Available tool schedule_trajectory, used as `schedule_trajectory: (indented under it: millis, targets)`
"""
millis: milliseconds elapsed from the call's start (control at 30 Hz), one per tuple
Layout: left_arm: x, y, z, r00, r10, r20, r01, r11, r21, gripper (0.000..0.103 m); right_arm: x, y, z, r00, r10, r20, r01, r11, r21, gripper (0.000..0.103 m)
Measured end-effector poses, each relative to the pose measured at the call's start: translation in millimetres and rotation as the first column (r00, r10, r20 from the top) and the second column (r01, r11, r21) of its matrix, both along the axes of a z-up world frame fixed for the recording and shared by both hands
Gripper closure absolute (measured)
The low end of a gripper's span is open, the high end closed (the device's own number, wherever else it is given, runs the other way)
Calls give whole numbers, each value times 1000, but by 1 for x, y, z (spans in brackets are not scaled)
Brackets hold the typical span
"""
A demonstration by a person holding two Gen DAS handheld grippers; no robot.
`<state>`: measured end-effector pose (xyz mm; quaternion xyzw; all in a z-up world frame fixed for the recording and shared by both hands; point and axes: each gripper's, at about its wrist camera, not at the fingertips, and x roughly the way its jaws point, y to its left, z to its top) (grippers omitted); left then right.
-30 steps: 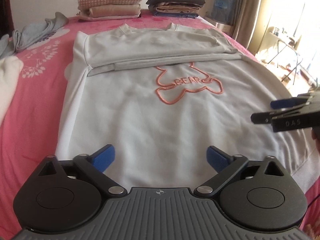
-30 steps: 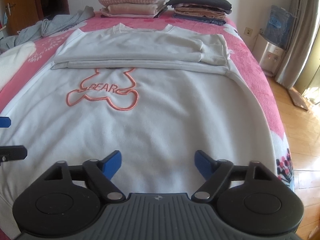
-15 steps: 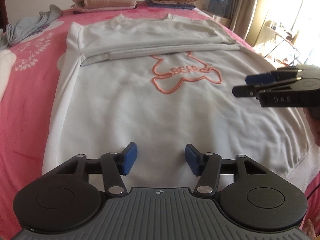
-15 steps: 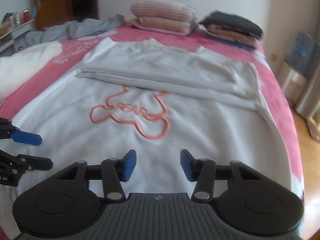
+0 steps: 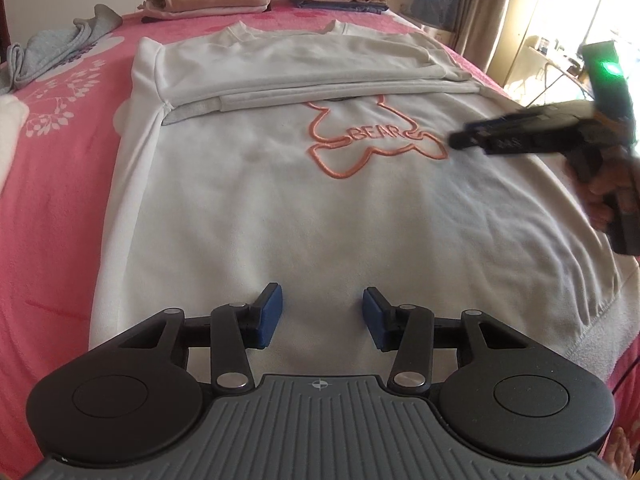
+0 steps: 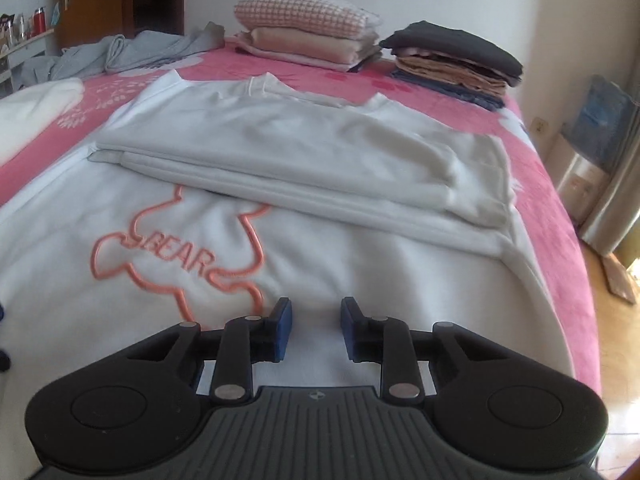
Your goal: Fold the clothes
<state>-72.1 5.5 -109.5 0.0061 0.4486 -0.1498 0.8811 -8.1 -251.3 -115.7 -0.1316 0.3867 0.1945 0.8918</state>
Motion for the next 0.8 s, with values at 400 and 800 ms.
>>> schedule_trajectory:
  millis: [400,800]
  targets:
    - [0,2,-1,1000,-9,0,9,1000,0,53,-78,-44,24,994,-54,-99,54,999,-10,75]
    - [-4,5,2,1000,11,-1,-11,1000,2,53,41,-43,4,992,-122,34,123,991,-45,79]
